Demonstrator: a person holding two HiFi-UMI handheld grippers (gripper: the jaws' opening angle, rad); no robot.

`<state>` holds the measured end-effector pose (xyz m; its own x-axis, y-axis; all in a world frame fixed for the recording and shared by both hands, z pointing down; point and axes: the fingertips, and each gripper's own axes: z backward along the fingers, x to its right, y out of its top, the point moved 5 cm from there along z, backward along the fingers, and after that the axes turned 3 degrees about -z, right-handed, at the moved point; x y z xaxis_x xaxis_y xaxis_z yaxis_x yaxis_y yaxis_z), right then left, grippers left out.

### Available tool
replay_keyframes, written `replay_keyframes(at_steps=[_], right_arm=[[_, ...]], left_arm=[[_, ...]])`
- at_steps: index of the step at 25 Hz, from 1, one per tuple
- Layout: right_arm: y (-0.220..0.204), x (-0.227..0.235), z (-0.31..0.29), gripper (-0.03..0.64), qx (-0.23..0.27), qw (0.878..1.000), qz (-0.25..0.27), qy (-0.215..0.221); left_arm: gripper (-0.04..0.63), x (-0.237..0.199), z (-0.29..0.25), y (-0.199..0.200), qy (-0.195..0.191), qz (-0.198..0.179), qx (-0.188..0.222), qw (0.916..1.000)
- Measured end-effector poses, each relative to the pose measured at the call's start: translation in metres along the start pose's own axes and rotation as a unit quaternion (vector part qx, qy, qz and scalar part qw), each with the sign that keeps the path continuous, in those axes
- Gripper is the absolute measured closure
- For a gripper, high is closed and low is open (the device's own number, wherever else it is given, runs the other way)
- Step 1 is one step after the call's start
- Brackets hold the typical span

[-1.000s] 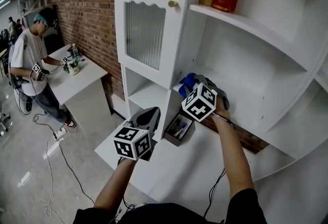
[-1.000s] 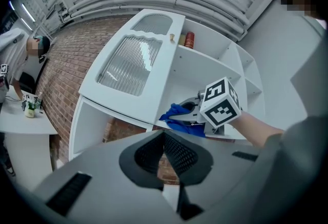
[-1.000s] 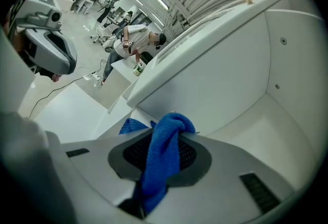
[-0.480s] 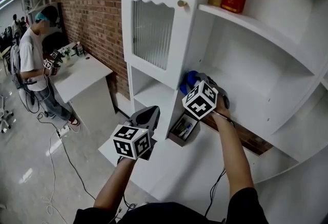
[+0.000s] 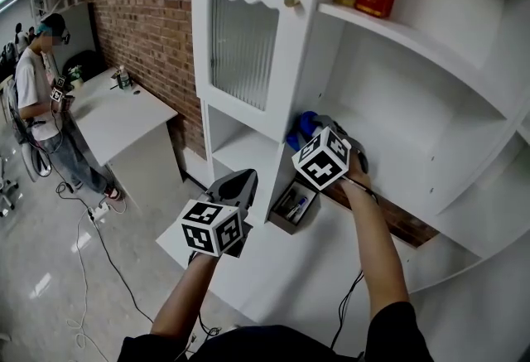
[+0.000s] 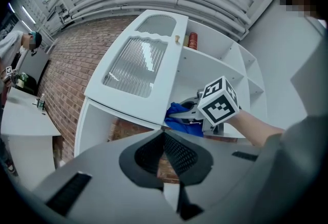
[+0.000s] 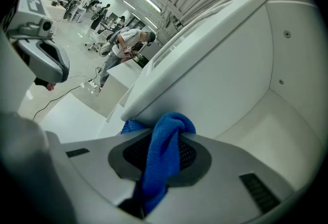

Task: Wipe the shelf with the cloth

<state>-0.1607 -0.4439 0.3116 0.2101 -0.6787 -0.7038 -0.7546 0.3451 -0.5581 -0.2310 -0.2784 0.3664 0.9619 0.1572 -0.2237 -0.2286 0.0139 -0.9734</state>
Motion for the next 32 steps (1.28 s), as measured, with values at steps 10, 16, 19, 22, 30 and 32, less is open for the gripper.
replay_keyframes(at_steps=[10,16,19,22,30,32], right_arm=[[-0.013,0.003,0.01,0.538,-0.003,1.0,-0.025,-0.007],[-0.027,0.008,0.023,0.538,-0.02,0.999,-0.035,-0.018],[-0.035,0.011,0.028,0.538,-0.026,0.998,-0.043,-0.023],[-0.043,0.014,0.033,0.538,-0.031,0.998,-0.05,-0.029],[-0.067,0.022,0.052,0.538,-0.048,0.995,-0.067,-0.048],[-0.075,0.024,0.058,0.538,-0.055,0.995,-0.071,-0.054]], left_arm=[[0.58,0.012,-0.009,-0.002,-0.026,0.003,-0.003,0.9996],[0.58,0.025,-0.016,-0.01,-0.047,0.011,-0.01,0.9988],[0.581,0.032,-0.02,-0.01,-0.059,0.008,-0.013,0.9981],[0.58,0.037,-0.024,-0.009,-0.068,0.006,-0.013,0.9976],[0.58,0.053,-0.036,-0.013,-0.094,0.016,-0.014,0.9954],[0.58,0.06,-0.041,-0.015,-0.104,0.019,-0.015,0.9943]])
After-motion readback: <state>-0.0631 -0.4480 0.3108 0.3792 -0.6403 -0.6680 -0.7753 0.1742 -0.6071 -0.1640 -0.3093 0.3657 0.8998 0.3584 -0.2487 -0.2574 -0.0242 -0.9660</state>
